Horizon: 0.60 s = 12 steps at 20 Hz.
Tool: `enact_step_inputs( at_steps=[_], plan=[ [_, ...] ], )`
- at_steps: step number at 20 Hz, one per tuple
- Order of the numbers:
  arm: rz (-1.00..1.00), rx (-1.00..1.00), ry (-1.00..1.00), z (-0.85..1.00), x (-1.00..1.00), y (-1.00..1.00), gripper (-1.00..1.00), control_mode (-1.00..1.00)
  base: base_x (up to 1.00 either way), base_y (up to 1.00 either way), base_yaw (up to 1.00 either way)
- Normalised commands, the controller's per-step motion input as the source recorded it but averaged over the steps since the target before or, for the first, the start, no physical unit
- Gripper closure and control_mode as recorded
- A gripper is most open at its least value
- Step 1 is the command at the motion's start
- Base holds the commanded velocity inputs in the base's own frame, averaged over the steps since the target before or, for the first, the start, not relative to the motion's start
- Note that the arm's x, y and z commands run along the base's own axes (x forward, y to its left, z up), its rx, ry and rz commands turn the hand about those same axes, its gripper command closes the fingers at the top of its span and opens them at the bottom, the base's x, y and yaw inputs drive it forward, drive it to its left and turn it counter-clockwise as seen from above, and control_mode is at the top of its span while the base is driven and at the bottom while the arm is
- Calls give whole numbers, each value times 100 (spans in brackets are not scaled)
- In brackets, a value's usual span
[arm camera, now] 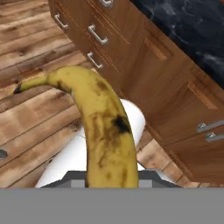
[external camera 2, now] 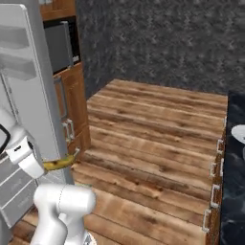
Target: Pick the banana and orange from the fridge and place them on the plate next to the blender to make a fruit smoothie.
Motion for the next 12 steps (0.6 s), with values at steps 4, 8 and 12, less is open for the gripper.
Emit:
enact_step_inputs(
  at_steps=[4,8,12],
  plan=[
    [0,0,0,0,0,0,100,100,-27,7,-96],
    [0,0,0,0,0,0,100,100,-8,13,-95],
    [0,0,0,0,0,0,100,100,27,13,-83]
  ],
)
